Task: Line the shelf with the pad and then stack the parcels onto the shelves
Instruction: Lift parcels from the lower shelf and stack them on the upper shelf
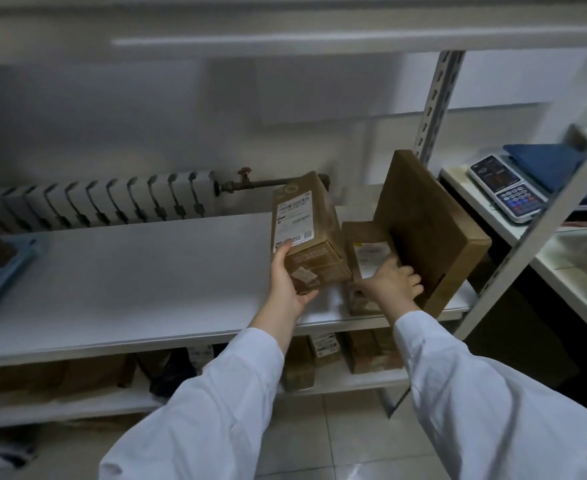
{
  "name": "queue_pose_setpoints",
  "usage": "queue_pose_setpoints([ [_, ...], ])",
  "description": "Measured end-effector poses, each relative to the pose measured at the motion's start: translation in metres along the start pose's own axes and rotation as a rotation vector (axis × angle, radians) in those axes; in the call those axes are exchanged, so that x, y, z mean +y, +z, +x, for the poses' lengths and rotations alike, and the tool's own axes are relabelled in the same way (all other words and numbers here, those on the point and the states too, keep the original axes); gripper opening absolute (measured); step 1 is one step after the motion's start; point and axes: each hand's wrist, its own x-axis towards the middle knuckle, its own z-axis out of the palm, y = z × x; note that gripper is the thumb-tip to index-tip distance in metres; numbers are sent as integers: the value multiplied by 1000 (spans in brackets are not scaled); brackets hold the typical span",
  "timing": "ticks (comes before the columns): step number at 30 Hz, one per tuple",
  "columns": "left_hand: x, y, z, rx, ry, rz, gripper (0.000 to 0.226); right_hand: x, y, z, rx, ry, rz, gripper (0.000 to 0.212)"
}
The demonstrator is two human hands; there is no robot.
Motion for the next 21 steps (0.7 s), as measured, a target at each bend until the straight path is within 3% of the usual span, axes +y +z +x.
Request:
queue_pose_setpoints([
  [5,6,-12,-8,20,37,-35,47,-6,-7,-9,-8,17,260,103],
  [12,27,-33,-28,36,140,-141,48,-18,-43,-30,-52,-73,763,76],
  [16,43,-35,-48,27,194,-163,50,-28,-58,-49,-124,-106,1026,82],
  [21,60,-39,-75,5,250,-185,28,-39,-83,-77,-183,-210,1180,33],
])
